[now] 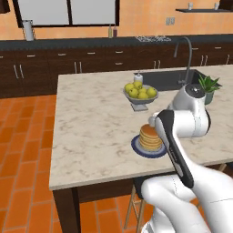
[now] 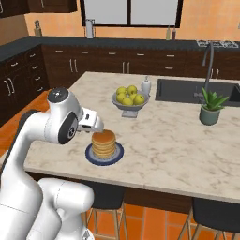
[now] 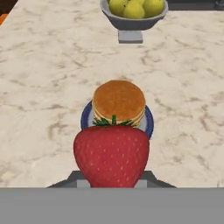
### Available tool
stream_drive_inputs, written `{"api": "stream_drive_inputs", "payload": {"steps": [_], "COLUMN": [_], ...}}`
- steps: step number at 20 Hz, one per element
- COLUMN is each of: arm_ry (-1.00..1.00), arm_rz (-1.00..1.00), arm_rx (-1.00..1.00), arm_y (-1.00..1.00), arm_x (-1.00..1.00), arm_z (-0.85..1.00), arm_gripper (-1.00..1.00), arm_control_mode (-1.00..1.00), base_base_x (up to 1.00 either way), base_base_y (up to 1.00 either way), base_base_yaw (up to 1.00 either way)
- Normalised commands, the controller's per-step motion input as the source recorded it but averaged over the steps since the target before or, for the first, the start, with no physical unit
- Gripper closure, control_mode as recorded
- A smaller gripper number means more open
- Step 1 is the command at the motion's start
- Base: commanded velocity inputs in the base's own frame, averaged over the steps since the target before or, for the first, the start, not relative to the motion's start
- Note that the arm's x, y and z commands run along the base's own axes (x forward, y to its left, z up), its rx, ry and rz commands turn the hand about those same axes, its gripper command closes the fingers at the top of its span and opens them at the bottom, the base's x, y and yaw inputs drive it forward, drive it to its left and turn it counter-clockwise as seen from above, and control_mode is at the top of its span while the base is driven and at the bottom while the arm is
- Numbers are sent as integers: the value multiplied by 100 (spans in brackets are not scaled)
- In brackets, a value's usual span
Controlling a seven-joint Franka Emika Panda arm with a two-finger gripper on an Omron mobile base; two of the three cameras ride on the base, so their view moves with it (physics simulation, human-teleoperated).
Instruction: Take the strawberry from the fridge and place it on top of the pancake, located on the dining counter.
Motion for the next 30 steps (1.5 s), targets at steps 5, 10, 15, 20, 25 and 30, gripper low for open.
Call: {"api": "stream_drive_inputs", "payload": {"steps": [5, 10, 15, 20, 25, 30], "arm_ry": [3, 0, -1, 0, 0, 0], "arm_rz": [0, 0, 0, 0, 0, 0], "arm_rx": [0, 0, 0, 0, 0, 0], "arm_y": [-5, -6, -4, -8, -3, 0], "arm_x": [57, 26, 49, 41, 26, 13], "arm_z": [-58, -40, -24, -18, -4, -18], "arm_gripper": [100, 100, 100, 100, 100, 100], "arm_control_mode": [-100, -100, -100, -100, -100, -100], "base_base_x": [0, 0, 0, 0, 0, 0], "base_base_y": [0, 0, 0, 0, 0, 0], "base_base_yaw": [0, 0, 0, 0, 0, 0]}}
